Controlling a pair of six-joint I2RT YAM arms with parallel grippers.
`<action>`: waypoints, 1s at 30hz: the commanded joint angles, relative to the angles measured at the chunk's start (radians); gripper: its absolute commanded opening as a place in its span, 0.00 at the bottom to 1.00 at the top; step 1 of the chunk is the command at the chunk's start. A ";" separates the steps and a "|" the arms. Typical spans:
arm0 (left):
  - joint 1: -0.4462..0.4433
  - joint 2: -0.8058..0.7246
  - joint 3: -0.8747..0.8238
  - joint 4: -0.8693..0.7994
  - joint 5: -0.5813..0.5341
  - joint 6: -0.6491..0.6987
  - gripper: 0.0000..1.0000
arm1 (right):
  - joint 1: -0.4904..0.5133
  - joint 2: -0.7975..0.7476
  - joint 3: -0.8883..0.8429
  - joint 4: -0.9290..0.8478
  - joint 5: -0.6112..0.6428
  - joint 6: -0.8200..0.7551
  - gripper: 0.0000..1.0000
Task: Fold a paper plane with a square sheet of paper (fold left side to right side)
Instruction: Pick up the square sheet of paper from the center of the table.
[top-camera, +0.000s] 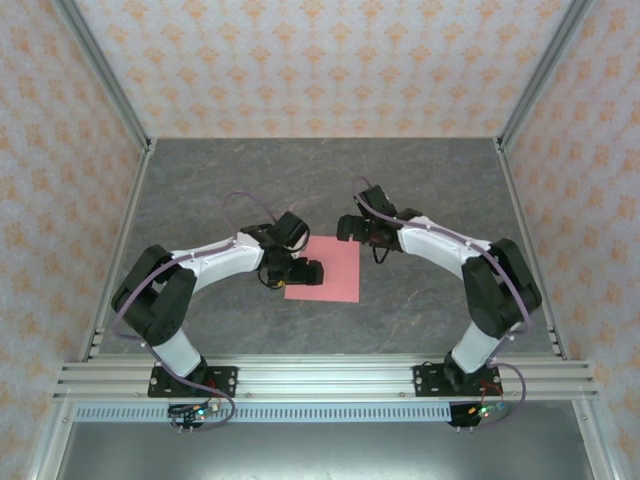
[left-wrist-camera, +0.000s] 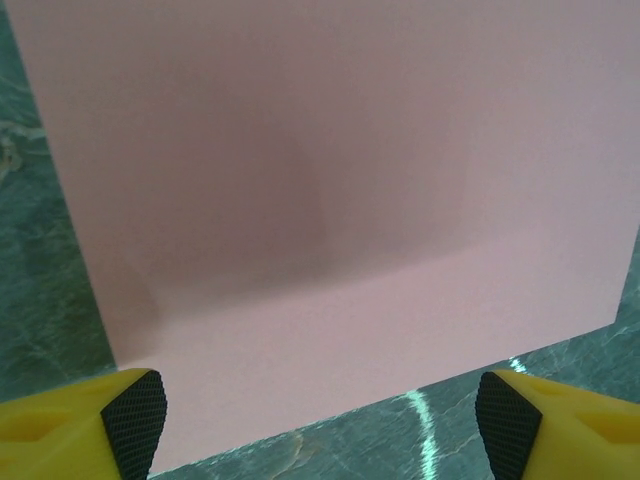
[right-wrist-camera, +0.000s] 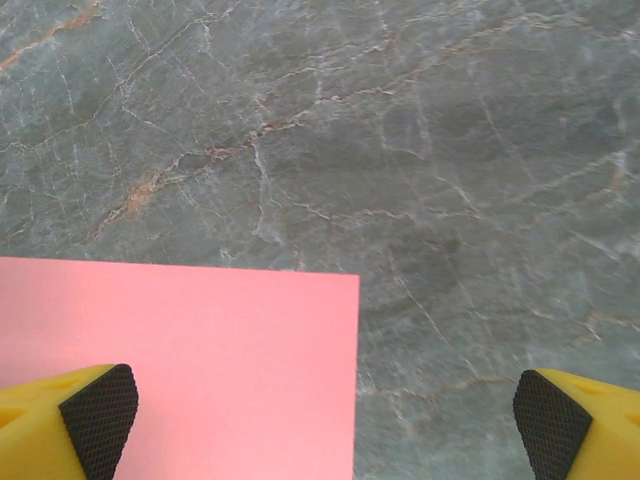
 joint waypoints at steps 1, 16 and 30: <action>0.014 0.019 0.002 0.042 0.031 -0.028 0.84 | 0.016 0.052 0.067 -0.080 0.036 0.012 1.00; 0.013 0.067 -0.013 0.027 0.021 -0.026 0.84 | 0.069 0.196 0.165 -0.125 0.032 0.018 1.00; 0.014 0.084 -0.033 0.034 0.008 -0.031 0.84 | 0.108 0.264 0.182 -0.154 -0.040 0.022 1.00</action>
